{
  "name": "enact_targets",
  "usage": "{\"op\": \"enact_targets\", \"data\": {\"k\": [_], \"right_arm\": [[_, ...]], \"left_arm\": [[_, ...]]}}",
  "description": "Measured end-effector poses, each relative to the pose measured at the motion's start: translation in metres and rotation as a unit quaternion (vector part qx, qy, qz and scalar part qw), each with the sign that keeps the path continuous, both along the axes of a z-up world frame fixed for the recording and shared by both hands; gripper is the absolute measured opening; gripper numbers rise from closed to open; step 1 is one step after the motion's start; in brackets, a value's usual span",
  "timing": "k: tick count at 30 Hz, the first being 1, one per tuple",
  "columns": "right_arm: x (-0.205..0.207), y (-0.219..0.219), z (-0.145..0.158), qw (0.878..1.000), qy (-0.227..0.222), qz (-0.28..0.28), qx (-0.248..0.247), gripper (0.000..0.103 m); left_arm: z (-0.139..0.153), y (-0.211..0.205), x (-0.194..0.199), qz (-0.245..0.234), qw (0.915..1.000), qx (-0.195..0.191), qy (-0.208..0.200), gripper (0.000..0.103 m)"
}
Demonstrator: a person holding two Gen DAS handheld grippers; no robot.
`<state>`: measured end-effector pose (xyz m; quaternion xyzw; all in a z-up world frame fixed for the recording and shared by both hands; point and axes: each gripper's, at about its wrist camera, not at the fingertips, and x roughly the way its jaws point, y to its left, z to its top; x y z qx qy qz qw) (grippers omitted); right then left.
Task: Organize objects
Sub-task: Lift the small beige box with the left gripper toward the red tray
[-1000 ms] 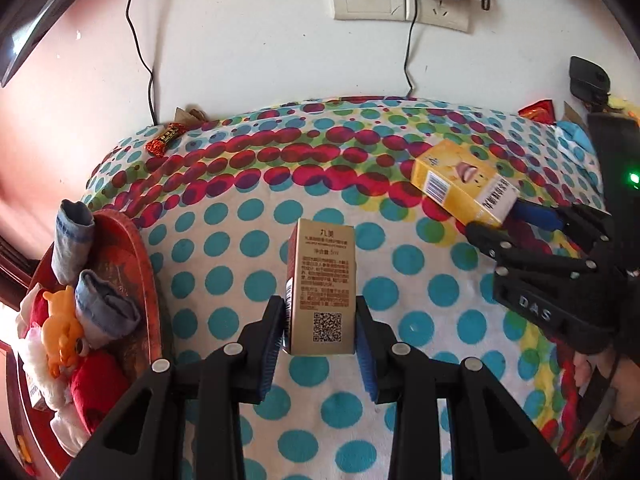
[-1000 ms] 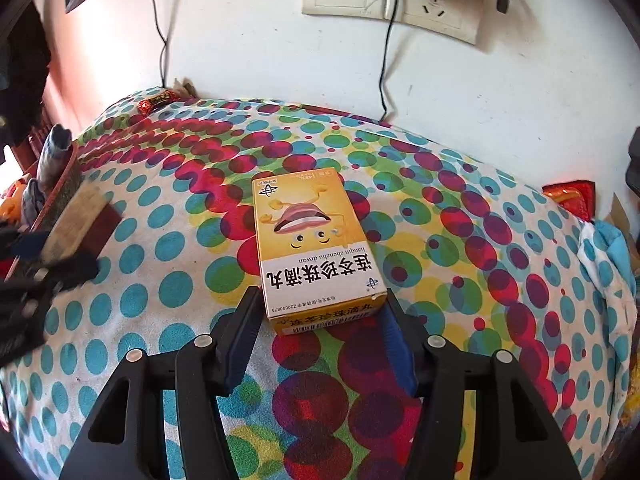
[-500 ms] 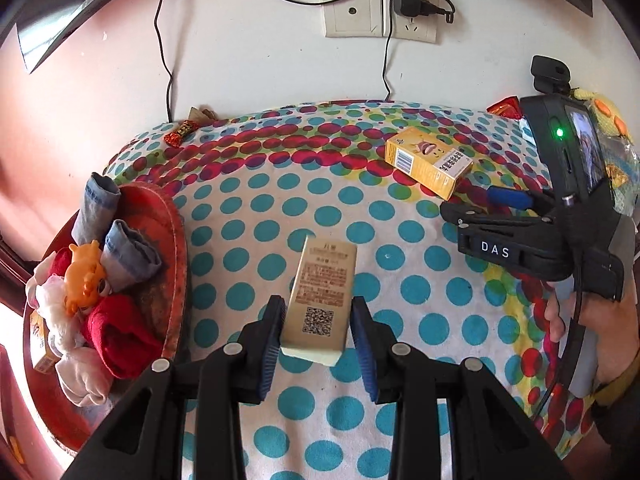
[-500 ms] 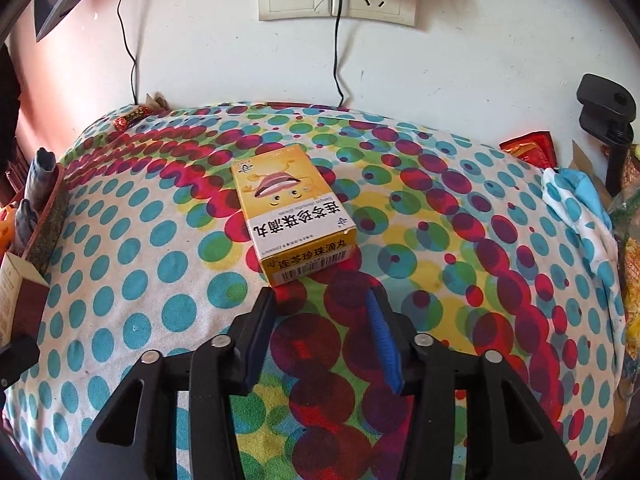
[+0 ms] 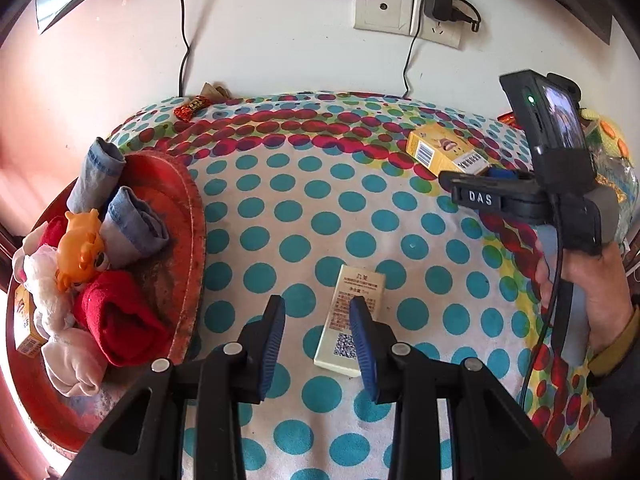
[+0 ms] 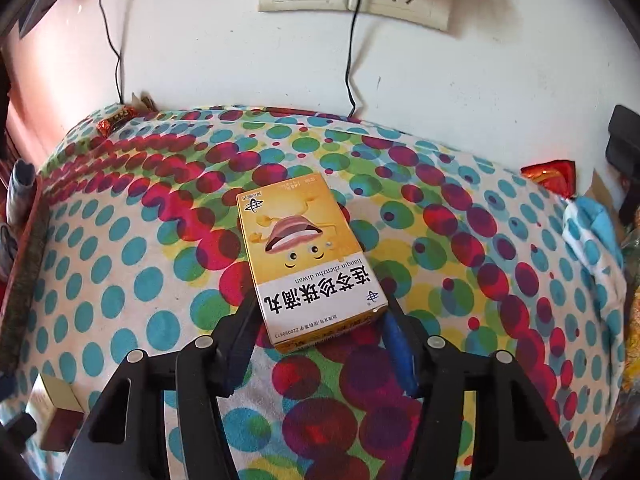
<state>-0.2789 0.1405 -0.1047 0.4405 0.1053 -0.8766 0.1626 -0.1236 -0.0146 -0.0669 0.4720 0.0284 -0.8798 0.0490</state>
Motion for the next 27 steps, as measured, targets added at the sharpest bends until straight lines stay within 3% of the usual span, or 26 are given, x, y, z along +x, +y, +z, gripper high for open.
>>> {"op": "enact_targets", "data": {"k": [4, 9, 12, 16, 19, 20, 21, 22, 27], "right_arm": [[0.018, 0.012, -0.002, 1.0, 0.004, -0.01, -0.015, 0.053], [0.034, 0.023, -0.002, 1.0, 0.008, -0.01, -0.017, 0.054], [0.035, 0.024, -0.003, 1.0, 0.008, -0.009, -0.017, 0.055], [0.035, 0.024, -0.003, 1.0, 0.008, -0.009, -0.016, 0.055], [0.035, 0.023, -0.003, 1.0, 0.008, -0.009, -0.016, 0.055], [0.035, 0.023, -0.003, 1.0, 0.008, -0.01, -0.017, 0.055], [0.035, 0.023, -0.003, 1.0, 0.008, -0.01, -0.017, 0.055], [0.035, 0.023, -0.003, 1.0, 0.008, -0.01, -0.016, 0.055], [0.035, 0.022, -0.003, 1.0, 0.008, -0.01, -0.017, 0.055]], "left_arm": [[-0.004, 0.003, -0.009, -0.011, 0.9999, 0.004, -0.006, 0.042], [-0.005, 0.016, -0.01, -0.045, 0.9987, -0.022, 0.002, 0.051], [-0.01, 0.025, -0.01, -0.08, 0.9964, -0.026, -0.008, 0.052], [-0.025, 0.036, -0.012, -0.104, 0.9916, -0.069, -0.034, 0.052], [-0.028, 0.034, -0.012, -0.104, 0.993, -0.045, -0.033, 0.052], [-0.029, 0.033, -0.012, -0.106, 0.9933, -0.034, -0.033, 0.052], [-0.029, 0.032, -0.011, -0.102, 0.994, -0.026, -0.03, 0.045], [-0.03, 0.03, -0.01, -0.098, 0.9946, -0.019, -0.029, 0.029], [-0.03, 0.027, -0.007, -0.088, 0.9956, -0.019, -0.027, 0.029]]}}
